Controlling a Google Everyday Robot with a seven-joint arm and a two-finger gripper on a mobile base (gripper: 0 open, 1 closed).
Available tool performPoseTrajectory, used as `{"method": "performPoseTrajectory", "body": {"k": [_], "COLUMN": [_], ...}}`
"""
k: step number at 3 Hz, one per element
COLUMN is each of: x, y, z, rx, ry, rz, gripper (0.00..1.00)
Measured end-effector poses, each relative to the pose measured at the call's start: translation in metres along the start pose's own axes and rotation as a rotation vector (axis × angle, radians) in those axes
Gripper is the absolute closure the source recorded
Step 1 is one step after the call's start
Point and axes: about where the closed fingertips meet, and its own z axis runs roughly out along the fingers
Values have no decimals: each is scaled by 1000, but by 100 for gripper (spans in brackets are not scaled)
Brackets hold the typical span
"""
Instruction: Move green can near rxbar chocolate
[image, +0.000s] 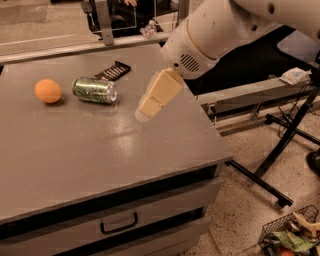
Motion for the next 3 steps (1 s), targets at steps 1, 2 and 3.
{"method": "performPoseTrajectory", "body": {"k": [1,2,3], "x": [0,-7,-15], "y": [0,-9,-26], "z": [0,17,44], "rx": [0,-12,-40], "ry": [0,-91,-246], "rz": [0,-11,-29], "gripper": [0,0,0]}}
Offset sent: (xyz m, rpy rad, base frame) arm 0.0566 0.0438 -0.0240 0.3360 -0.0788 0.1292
